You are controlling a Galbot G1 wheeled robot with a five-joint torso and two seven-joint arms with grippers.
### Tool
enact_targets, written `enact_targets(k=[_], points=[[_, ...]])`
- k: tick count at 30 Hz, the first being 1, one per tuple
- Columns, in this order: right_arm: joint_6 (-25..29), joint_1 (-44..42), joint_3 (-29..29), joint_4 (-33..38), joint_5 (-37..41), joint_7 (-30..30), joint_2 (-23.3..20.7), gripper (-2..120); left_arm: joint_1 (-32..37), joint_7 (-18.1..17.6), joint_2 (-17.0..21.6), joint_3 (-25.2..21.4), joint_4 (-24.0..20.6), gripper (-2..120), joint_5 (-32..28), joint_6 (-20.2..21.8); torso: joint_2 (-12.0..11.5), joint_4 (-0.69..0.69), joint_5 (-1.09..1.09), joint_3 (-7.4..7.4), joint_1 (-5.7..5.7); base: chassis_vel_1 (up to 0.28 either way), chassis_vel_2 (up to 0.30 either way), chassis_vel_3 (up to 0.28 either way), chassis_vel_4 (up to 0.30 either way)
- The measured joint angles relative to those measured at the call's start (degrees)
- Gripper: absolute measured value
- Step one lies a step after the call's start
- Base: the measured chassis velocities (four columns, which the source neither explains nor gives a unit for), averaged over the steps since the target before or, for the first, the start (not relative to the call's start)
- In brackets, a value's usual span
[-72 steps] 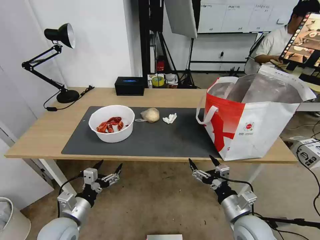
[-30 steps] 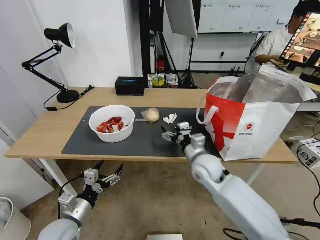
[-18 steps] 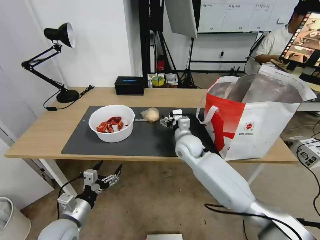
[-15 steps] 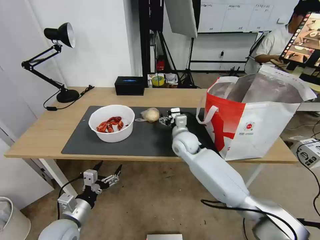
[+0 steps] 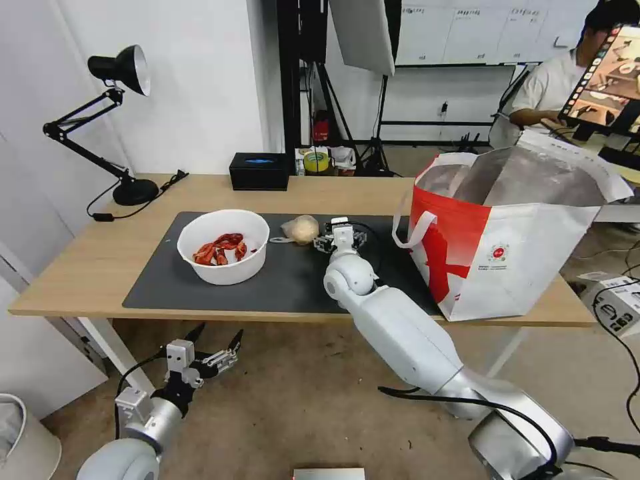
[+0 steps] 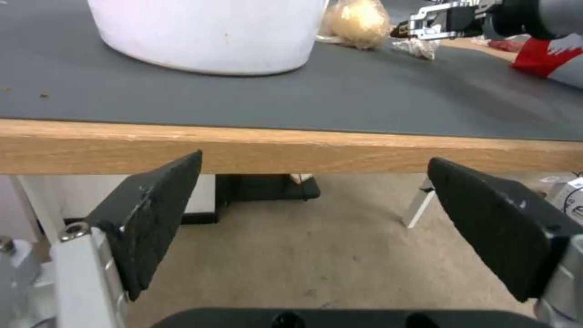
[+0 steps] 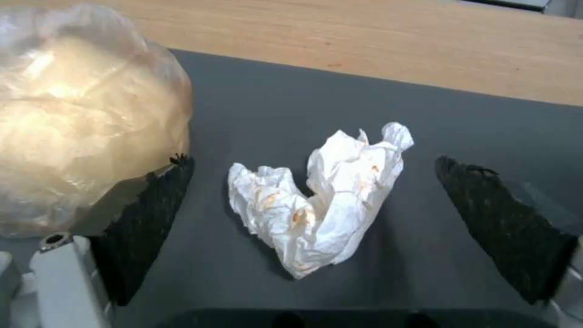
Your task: Pick up the trash from the table and place it into the takeout bag.
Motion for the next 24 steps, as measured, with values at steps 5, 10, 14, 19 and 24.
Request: enact_targets(k=[5, 10, 14, 19, 24], points=[[-0.2, 0.64, 0.38, -1.66, 0.1, 0.03, 0.66, 100, 0.03, 0.04, -0.24, 0.1, 0.0, 100, 0.02, -0.04, 0.0, 0.0, 0.0, 0.0, 0.0, 0.0, 0.0, 0.0, 0.0], [-0.25, 1.0, 0.4, -2.77, 0.23, -0.02, 1.2, 100, 0.21, 0.05, -0.27, 0.05, -0.29, 100, 0.05, -0.1, 0.01, 0.0, 0.0, 0.0, -0.01, 0.0, 0.0, 0.0, 0.0], [-0.26, 1.33, 0.49, -3.86, 0.29, -0.16, 1.56, 100, 0.28, 0.06, -0.25, -0.01, -0.49, 100, 0.05, -0.12, 0.01, 0.0, 0.0, 0.0, -0.01, 0.0, 0.0, 0.0, 0.0], [-0.26, 1.69, 0.55, -4.85, 0.38, -0.43, 1.86, 100, 0.29, 0.06, -0.23, -0.02, -0.55, 100, 0.05, -0.14, 0.01, 0.0, 0.0, 0.0, -0.01, 0.0, 0.0, 0.0, 0.0], [-0.24, 2.24, 0.7, -6.06, 0.51, -1.21, 1.89, 100, 0.37, 0.06, -0.28, -0.02, -0.64, 100, 0.1, -0.19, 0.01, 0.0, 0.01, 0.0, -0.01, 0.0, 0.0, 0.0, 0.0]])
